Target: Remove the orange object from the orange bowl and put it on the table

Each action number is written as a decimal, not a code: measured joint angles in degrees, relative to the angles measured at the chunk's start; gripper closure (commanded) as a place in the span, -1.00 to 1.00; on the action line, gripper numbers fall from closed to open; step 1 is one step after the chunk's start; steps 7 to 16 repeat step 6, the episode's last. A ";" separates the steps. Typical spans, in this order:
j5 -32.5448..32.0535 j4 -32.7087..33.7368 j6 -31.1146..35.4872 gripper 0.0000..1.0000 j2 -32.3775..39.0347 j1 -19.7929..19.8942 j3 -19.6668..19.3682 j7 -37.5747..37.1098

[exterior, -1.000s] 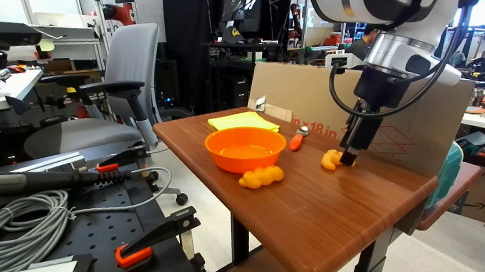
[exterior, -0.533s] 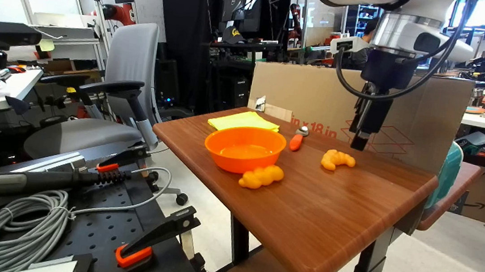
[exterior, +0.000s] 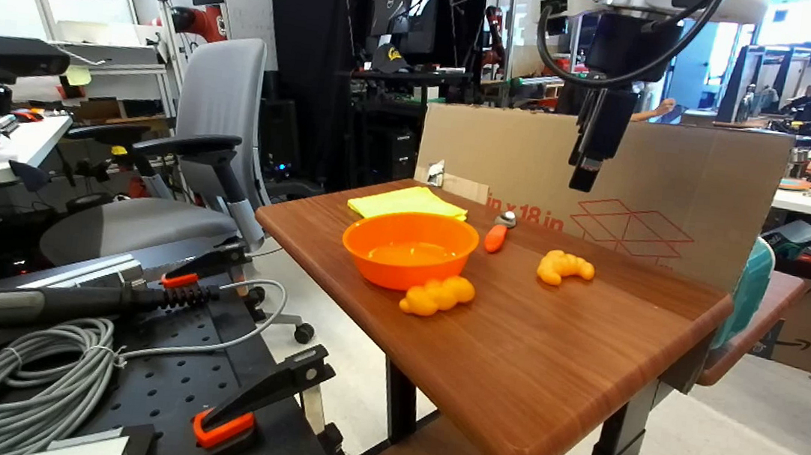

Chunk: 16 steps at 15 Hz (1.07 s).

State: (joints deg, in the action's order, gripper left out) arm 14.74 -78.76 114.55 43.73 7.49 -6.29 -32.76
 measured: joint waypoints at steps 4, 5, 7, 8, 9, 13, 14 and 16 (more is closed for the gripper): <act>0.06 -0.61 0.02 -1.00 -0.01 0.02 0.00 0.00; 0.06 -0.61 0.02 -1.00 -0.01 0.02 0.00 0.00; 0.06 -0.61 0.02 -1.00 -0.01 0.02 0.00 0.00; 0.06 -0.61 0.02 -1.00 -0.01 0.02 0.00 0.00; 0.06 -0.61 0.02 -1.00 -0.01 0.02 0.00 0.00; 0.06 -0.61 0.02 -1.00 -0.01 0.02 0.00 0.00; 0.06 -0.61 0.02 -1.00 -0.01 0.02 0.00 0.00; 0.06 -0.61 0.02 -1.00 -0.01 0.02 0.00 0.00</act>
